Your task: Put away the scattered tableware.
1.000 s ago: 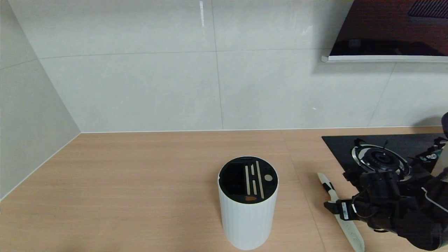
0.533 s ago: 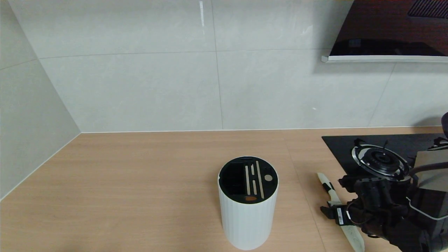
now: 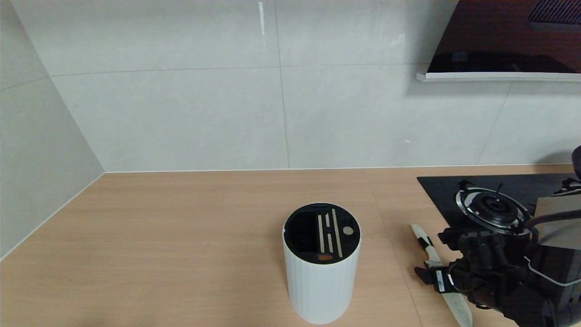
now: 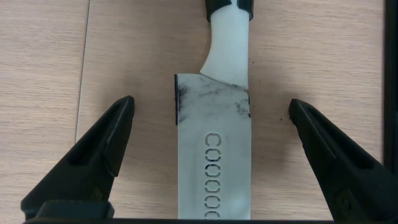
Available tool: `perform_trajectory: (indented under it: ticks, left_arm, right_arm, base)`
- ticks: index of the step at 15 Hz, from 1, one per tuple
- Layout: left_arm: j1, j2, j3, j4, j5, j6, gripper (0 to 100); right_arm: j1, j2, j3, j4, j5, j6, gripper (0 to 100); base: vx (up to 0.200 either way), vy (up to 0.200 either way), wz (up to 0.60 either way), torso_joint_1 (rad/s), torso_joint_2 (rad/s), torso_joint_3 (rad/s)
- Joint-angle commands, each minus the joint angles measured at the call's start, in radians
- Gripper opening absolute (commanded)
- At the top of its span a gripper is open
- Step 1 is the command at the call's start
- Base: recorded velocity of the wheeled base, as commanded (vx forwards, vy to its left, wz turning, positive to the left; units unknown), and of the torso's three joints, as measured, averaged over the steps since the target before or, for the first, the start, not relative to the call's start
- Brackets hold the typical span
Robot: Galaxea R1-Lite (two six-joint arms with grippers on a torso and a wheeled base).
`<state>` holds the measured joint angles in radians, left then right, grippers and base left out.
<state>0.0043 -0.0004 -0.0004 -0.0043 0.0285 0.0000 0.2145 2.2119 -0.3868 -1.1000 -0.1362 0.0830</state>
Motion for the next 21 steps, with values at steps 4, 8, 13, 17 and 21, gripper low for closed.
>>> perform_trajectory:
  ticks: [4, 8, 13, 17, 21]
  left_arm:
    - [0.000, 0.000, 0.000, 0.000, 0.001, 0.000, 100]
    - [0.000, 0.000, 0.000, 0.000, 0.001, 0.000, 100]
    - [0.000, 0.000, 0.000, 0.001, 0.001, 0.009, 100]
    - [0.000, 0.000, 0.000, 0.000, 0.001, 0.020, 100]
    - [0.000, 0.003, -0.079, 0.009, -0.045, 0.002, 100]
  right_arm:
    - [0.000, 0.014, 0.002, 0.003, -0.002, -0.002, 0]
    - [0.003, 0.026, 0.003, 0.003, -0.008, -0.005, 0]
    - [0.003, 0.025, 0.011, -0.021, -0.025, -0.008, 0]
    - [0.003, 0.000, 0.029, -0.118, -0.092, -0.008, 0]
    - [0.002, -0.216, 0.020, -0.133, -0.097, -0.011, 0]
  base:
    - [0.000, 0.000, 0.00, 0.000, 0.00, 0.000]
    - [0.000, 0.000, 0.00, 0.000, 0.00, 0.000]
    - [0.000, 0.000, 0.00, 0.000, 0.00, 0.000]
    - [0.000, 0.000, 0.00, 0.000, 0.00, 0.000]
    - [0.000, 0.000, 0.00, 0.000, 0.00, 0.000]
